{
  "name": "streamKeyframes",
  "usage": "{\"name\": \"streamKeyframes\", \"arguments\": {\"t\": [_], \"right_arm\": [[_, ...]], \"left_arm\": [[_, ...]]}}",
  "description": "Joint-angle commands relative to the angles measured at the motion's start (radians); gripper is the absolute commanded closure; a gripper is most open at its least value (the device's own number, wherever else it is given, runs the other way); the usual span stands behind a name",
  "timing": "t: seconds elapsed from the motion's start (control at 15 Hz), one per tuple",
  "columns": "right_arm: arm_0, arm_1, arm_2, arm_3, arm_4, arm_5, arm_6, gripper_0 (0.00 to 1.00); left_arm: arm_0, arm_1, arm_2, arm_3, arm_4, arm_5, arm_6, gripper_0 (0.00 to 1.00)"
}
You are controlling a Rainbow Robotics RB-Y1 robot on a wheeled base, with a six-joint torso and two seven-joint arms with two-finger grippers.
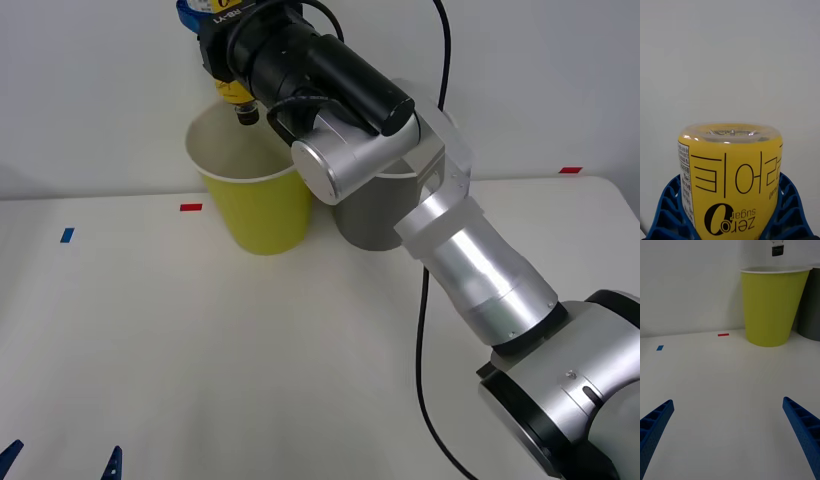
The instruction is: Put cans in the gray bin and PET bottles in the light green bin.
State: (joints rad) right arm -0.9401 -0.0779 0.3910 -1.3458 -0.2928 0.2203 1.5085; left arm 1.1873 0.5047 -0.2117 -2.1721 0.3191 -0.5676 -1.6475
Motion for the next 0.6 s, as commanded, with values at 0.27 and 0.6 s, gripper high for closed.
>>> {"name": "streamKeyframes", "arguments": {"t": [0.27,0.6], "right_arm": [[0.001,0.009,0.000,0.000,0.014,-0.001,-0.001,0.00],[0.001,0.020,-0.001,0.002,0.043,0.005,-0.008,0.00]], "left_arm": [[0.000,0.000,0.000,0.000,0.000,0.000,0.000,0.00],[0.000,0.000,0.000,0.000,0.000,0.000,0.000,0.00]]}}
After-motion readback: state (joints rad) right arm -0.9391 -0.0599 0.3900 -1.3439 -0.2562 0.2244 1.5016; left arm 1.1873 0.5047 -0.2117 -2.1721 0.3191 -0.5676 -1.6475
